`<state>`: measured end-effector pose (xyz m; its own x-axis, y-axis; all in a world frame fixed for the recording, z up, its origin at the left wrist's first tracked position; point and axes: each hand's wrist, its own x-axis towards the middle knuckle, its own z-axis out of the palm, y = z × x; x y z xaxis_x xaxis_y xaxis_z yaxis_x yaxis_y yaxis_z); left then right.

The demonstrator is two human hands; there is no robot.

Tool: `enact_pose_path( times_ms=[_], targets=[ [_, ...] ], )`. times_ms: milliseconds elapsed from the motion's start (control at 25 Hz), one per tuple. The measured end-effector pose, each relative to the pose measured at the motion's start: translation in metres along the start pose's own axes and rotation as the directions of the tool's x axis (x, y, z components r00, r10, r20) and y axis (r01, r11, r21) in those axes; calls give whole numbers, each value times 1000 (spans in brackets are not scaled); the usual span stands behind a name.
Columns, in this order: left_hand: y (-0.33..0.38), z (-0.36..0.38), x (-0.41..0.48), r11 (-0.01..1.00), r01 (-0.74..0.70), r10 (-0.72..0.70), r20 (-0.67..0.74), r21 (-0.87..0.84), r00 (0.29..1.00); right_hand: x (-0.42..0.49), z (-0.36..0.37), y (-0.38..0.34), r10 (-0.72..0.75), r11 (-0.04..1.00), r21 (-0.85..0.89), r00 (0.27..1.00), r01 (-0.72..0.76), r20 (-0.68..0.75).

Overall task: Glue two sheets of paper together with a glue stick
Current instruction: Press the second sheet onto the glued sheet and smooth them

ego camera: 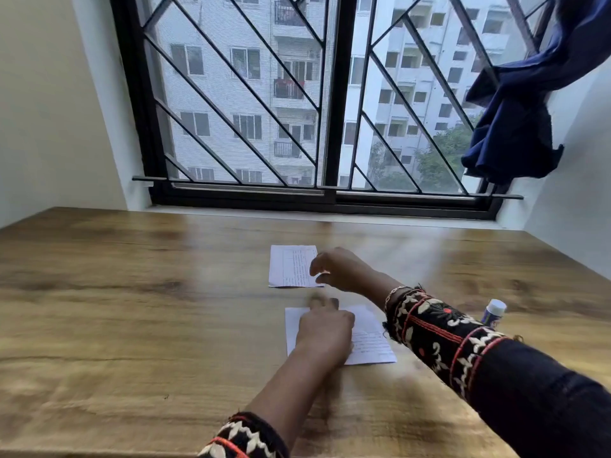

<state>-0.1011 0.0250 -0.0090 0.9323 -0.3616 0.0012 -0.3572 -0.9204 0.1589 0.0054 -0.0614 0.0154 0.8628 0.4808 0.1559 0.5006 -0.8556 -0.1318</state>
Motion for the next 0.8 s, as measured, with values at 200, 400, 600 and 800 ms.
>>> enact_pose_path(
  times_ms=[200, 400, 600, 800],
  targets=[
    [-1, -1, 0, 1000, -4, 4, 14, 18, 1000, 22, 18, 7, -30, 990, -133, 987, 52, 160],
    [-1, -1, 3, 1000, -10, 10, 4, 29, 1000, 25, 22, 3, -48, 983, -167, 990, 70, 136],
    [-2, -1, 2, 1000, -16, 17, -7, 14, 1000, 25, 25, -4, -57, 976, -207, 996, 70, 68],
    [-2, -2, 0, 1000, -14, 14, -25, 10, 1000, 19, 6, -2, 29, 999, 35, 986, -24, -166]
  ],
)
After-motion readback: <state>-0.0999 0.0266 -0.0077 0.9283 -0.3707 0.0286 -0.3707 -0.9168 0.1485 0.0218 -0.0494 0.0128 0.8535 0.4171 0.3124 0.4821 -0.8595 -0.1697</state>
